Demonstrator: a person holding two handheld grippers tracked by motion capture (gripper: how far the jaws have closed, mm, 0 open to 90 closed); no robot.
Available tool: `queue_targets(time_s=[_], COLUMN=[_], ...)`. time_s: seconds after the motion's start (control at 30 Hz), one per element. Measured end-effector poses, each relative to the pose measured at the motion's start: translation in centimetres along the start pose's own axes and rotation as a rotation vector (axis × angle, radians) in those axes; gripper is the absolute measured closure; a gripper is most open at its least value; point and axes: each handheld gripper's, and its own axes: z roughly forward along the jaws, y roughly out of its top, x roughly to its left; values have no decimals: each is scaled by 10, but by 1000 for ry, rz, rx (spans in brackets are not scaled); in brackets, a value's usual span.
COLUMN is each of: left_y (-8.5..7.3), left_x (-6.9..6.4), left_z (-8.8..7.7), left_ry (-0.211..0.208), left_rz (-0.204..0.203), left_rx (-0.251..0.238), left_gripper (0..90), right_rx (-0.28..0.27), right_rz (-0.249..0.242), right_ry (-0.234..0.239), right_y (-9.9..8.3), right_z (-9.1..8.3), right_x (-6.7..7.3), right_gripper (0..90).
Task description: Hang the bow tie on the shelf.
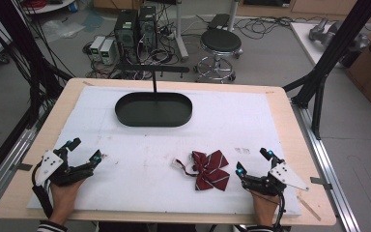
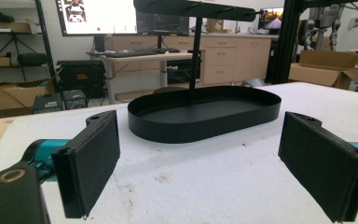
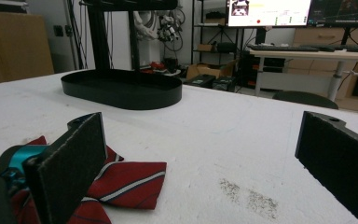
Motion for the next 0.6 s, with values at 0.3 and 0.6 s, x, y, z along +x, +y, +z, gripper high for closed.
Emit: queue_targets(time_s=[0.3,0.6], left_y=[0,0], left_x=[0,0], left_z=[-1,-1], left_ry=[1,1], left_rz=[7,5], left_rx=[0,-5], left_gripper=[129,129], right_rx=[-12,-5], right_rz=[7,19], right_ry=[-16,-20], right_y=[0,0], right_z=[-1,0], right_x=[-1,-2], right_gripper=[9,9])
